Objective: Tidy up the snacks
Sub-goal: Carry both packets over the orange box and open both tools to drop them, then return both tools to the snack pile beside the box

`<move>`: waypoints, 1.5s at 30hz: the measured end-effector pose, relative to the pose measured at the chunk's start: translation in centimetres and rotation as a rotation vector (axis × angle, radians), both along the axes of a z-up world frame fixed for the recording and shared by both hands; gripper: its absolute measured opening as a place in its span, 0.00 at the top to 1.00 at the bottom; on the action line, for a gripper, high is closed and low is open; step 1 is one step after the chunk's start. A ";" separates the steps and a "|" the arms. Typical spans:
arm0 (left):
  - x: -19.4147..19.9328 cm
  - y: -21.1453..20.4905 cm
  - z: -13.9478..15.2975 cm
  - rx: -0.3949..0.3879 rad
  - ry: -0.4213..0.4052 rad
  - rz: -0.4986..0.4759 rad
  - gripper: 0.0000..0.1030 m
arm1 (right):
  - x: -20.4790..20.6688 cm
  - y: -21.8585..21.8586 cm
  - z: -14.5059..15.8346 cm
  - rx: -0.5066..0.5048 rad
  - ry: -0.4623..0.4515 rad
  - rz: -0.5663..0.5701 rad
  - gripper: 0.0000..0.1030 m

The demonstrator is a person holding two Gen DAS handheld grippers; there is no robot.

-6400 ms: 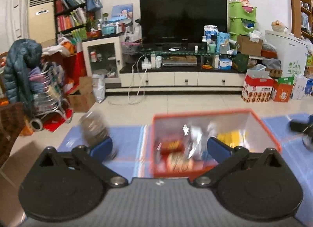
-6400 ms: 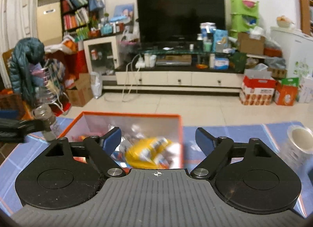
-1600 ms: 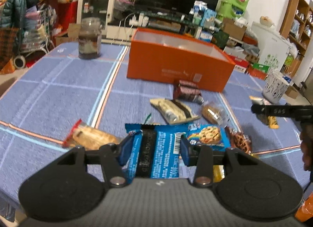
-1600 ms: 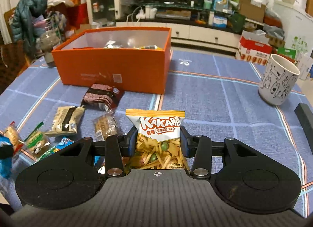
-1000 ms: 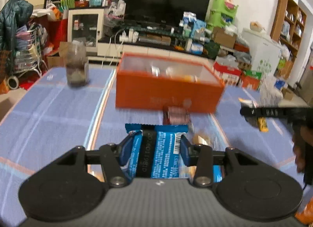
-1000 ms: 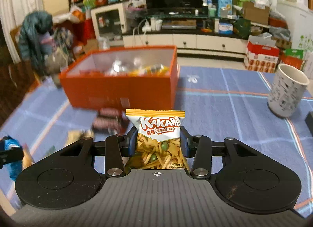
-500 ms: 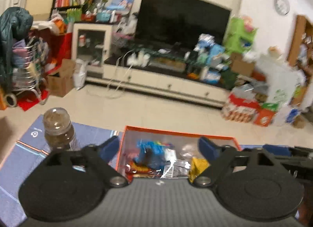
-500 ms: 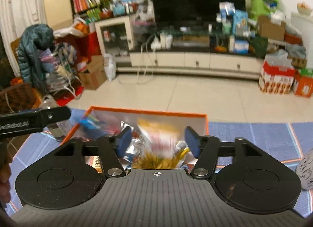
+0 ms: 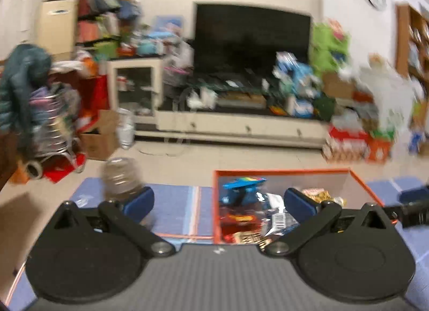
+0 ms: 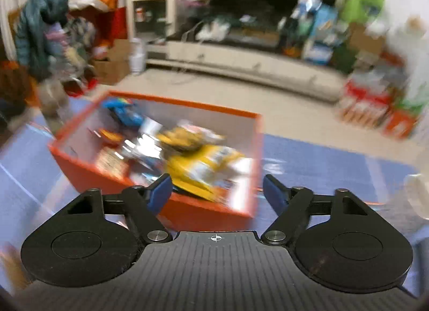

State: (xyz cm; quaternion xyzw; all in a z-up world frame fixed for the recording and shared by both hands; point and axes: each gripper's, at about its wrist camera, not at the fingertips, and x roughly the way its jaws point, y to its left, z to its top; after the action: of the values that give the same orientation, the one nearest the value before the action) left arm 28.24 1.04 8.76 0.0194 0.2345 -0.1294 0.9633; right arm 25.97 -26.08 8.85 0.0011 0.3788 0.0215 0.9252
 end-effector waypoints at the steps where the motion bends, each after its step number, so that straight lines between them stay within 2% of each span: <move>1: 1.5 -1.2 -0.4 0.034 0.029 -0.021 0.00 | 2.3 -0.3 -0.1 0.068 0.096 -0.002 0.40; 2: 3.3 -2.4 -1.1 0.082 0.078 -0.049 0.01 | 4.0 -0.3 -0.2 0.098 0.163 0.004 0.41; 3: 4.4 -3.4 -1.8 0.120 0.113 -0.065 0.01 | 5.9 0.1 -0.6 0.085 0.230 0.012 0.39; 5: 6.7 -5.1 -3.8 0.198 0.246 -0.134 0.01 | 8.5 0.9 -2.4 -0.002 0.387 -0.004 0.31; 6: 7.6 -5.8 -5.1 0.243 0.325 -0.158 0.01 | 9.4 1.0 -3.6 -0.026 0.466 -0.011 0.33; 7: 8.2 -5.5 -5.8 0.208 0.350 -0.162 0.01 | 10.0 0.8 -4.3 -0.019 0.497 -0.008 0.33; 9: 9.8 -4.2 -6.6 0.086 0.466 -0.148 0.01 | 10.9 0.7 -4.8 0.018 0.531 -0.020 0.23; 10: 10.4 -3.7 -7.1 0.060 0.522 -0.130 0.01 | 11.1 0.7 -4.9 0.037 0.544 -0.018 0.19; 11: 10.8 -3.7 -7.6 0.094 0.560 -0.090 0.00 | 11.3 1.2 -5.2 0.025 0.553 -0.015 0.10; 12: 10.9 -3.2 -8.0 0.085 0.581 -0.079 0.01 | 11.4 1.8 -5.5 0.019 0.557 -0.013 0.06; 15: 10.9 -1.7 -8.3 0.041 0.645 -0.040 0.01 | 11.7 3.1 -6.0 0.014 0.560 -0.033 0.06; 17: 10.2 -1.0 -8.3 0.046 0.673 -0.039 0.01 | 11.5 4.0 -6.3 -0.044 0.550 -0.031 0.06; 20: 8.1 -0.7 -8.0 0.083 0.715 -0.082 0.01 | 10.6 4.4 -6.4 -0.061 0.632 -0.017 0.06; 25: 5.1 0.1 -7.7 0.112 0.736 -0.150 0.01 | 8.8 4.3 -6.3 -0.020 0.711 -0.008 0.11; 29: 3.1 0.9 -7.3 0.090 0.732 -0.174 0.01 | 8.0 4.1 -5.8 0.005 0.736 0.012 0.11; 32: 2.8 2.0 -6.9 0.076 0.697 -0.169 0.01 | 7.6 3.7 -5.1 0.045 0.692 0.002 0.12; 34: 3.0 2.3 -6.1 0.048 0.649 -0.147 0.01 | 7.0 3.7 -3.6 0.076 0.598 0.010 0.13; 36: 3.5 2.8 -5.3 0.024 0.593 -0.124 0.01 | 5.6 3.2 -1.4 0.110 0.447 -0.012 0.15; 37: 3.6 3.1 -4.9 0.011 0.569 -0.104 0.01 | 4.6 3.0 0.1 0.129 0.344 -0.013 0.15; 39: 4.2 3.7 -4.3 -0.031 0.524 -0.044 0.01 | 1.1 2.8 3.2 0.150 0.111 0.022 0.12; 41: 3.6 4.9 -3.4 -0.084 0.502 0.011 0.01 | -3.2 2.6 5.6 0.134 -0.060 0.068 0.08; 43: 1.9 5.7 -2.0 -0.149 0.464 -0.025 0.01 | -7.8 2.2 6.2 0.083 -0.179 0.093 0.08; 44: -0.1 5.7 -1.0 -0.169 0.413 -0.080 0.01 | -10.3 1.7 6.1 0.061 -0.225 0.099 0.08; 45: -2.2 5.6 -0.2 -0.158 0.368 -0.132 0.01 | -12.8 1.0 6.2 0.042 -0.245 0.101 0.07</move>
State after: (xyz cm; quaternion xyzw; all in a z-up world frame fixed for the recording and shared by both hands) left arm 26.06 6.69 8.51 -0.0649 0.3939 -0.2117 0.8921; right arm 13.13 -25.10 15.07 -0.0010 0.2617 0.0759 0.9621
